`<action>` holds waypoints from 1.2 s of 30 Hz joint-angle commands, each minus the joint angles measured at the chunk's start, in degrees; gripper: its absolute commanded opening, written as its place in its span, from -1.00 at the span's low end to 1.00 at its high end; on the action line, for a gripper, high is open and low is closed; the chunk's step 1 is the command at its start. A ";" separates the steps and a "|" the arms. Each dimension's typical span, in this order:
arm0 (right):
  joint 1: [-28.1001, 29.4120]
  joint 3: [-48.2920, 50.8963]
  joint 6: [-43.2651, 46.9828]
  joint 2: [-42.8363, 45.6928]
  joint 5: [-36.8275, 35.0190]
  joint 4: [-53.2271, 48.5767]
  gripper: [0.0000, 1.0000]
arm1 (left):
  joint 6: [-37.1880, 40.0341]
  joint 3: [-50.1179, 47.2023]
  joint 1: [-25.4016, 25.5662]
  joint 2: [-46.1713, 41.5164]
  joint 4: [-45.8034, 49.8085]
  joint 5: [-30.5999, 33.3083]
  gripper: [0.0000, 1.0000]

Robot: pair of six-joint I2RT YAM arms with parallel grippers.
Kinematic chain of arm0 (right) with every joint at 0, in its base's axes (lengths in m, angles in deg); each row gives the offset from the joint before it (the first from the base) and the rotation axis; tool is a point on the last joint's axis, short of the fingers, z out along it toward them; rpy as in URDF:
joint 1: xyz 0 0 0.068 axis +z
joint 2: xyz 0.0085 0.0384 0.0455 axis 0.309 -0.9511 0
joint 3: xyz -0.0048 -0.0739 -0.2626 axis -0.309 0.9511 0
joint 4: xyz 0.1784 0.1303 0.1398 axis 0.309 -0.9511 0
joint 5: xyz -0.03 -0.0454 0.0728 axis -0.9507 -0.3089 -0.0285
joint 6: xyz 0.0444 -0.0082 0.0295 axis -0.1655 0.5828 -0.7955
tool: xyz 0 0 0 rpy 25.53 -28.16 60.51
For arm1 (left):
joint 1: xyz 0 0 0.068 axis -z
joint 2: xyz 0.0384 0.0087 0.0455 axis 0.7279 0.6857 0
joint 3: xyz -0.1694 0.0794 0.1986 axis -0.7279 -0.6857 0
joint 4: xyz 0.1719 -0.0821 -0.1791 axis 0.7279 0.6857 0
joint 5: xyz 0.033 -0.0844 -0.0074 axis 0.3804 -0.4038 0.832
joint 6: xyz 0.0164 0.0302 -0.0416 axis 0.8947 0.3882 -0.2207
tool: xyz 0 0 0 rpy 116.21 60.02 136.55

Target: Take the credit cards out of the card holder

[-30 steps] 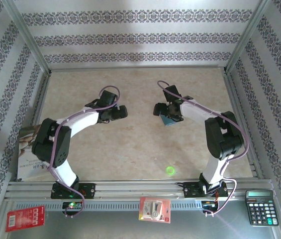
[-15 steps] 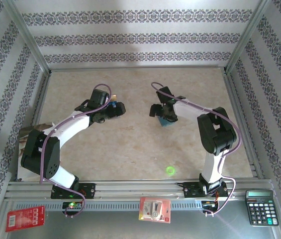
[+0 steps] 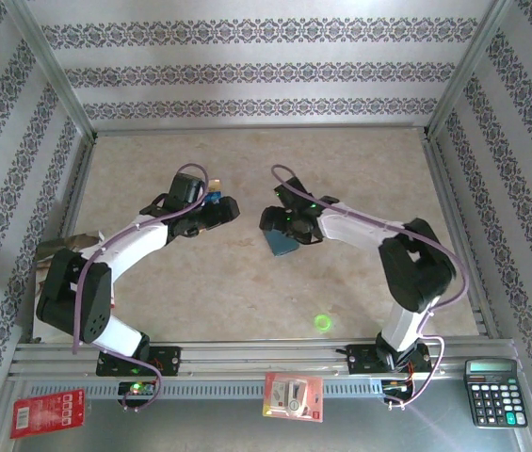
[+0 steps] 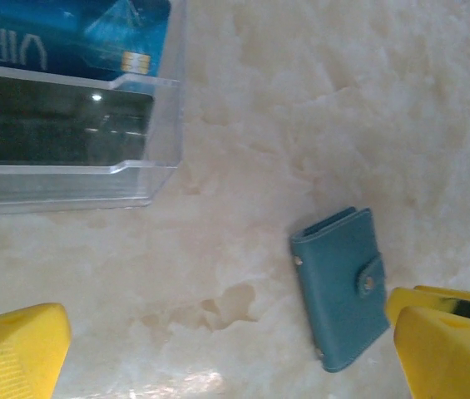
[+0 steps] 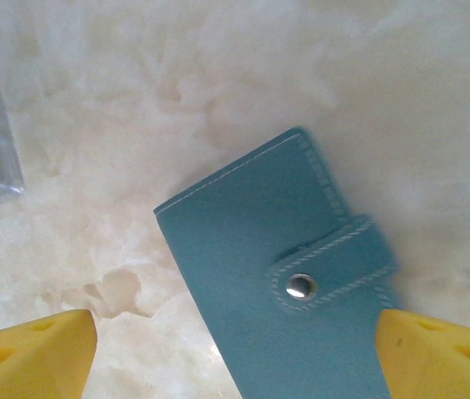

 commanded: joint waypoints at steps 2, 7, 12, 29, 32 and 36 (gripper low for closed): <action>-4.07 1.66 7.21 2.17 1.22 -2.61 0.57 | -8.13 -2.56 1.28 0.43 -9.27 -6.11 0.95; -6.20 1.10 11.26 -1.24 3.82 -4.31 0.20 | -15.13 -2.46 5.55 4.04 -13.34 -4.67 0.79; -6.14 -0.26 11.25 -5.18 5.83 -4.30 -0.08 | -19.09 -2.39 8.65 6.80 -14.24 -1.50 0.67; -1.21 2.34 5.49 -6.01 8.93 0.96 -0.38 | -15.54 -0.79 10.70 13.80 -12.07 -4.78 0.02; -1.80 2.02 6.44 -5.59 8.38 0.41 -0.39 | -13.46 -0.13 10.76 14.78 -10.49 -5.19 -0.04; -2.01 1.58 7.59 -5.41 9.05 -0.10 -0.40 | -10.52 1.46 10.74 16.32 -8.80 -6.84 -0.15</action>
